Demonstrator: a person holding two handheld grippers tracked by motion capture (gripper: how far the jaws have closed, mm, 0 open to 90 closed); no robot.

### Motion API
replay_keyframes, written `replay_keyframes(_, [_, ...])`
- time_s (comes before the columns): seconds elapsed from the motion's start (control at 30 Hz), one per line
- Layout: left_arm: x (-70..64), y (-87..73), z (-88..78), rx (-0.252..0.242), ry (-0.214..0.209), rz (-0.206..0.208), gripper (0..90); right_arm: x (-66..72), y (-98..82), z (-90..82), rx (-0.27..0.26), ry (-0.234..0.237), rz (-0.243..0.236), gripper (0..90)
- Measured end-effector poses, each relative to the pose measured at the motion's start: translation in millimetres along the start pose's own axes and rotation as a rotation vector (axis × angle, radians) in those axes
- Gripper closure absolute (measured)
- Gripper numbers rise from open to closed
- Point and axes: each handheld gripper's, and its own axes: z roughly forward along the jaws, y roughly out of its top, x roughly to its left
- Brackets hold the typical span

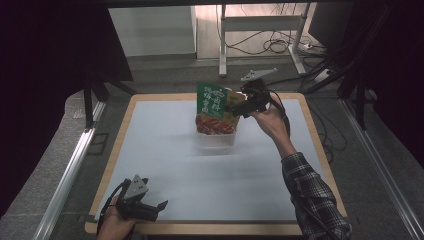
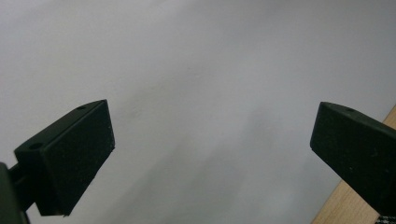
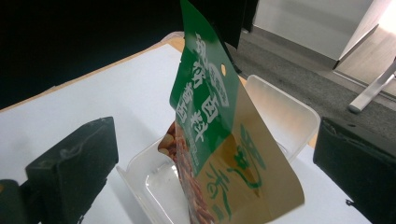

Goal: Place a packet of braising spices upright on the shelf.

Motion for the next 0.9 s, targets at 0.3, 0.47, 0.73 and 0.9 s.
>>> replay_keyframes(0.3, [-0.3, 0.2, 0.2, 0.002, 0.000, 0.003, 0.0, -1.9, -10.9, -7.6, -0.015, -0.009, 0.014, 0.0])
replay_keyframes(0.47, [-0.3, 0.1, 0.3, 0.002, 0.001, 0.002, 0.0, -2.8, -18.0, -10.8, -0.013, -0.011, 0.019, 0.0])
replay_keyframes(0.73, [-0.5, 0.2, 0.3, 0.005, 0.002, 0.003, 0.0, -2.1, -27.8, -17.6, -0.019, -0.010, 0.033, 0.0])
replay_keyframes(0.9, [-0.9, 0.2, 0.4, 0.003, 0.003, 0.003, 0.0, -1.1, -32.5, -24.0, -0.024, -0.002, 0.049, 0.0])
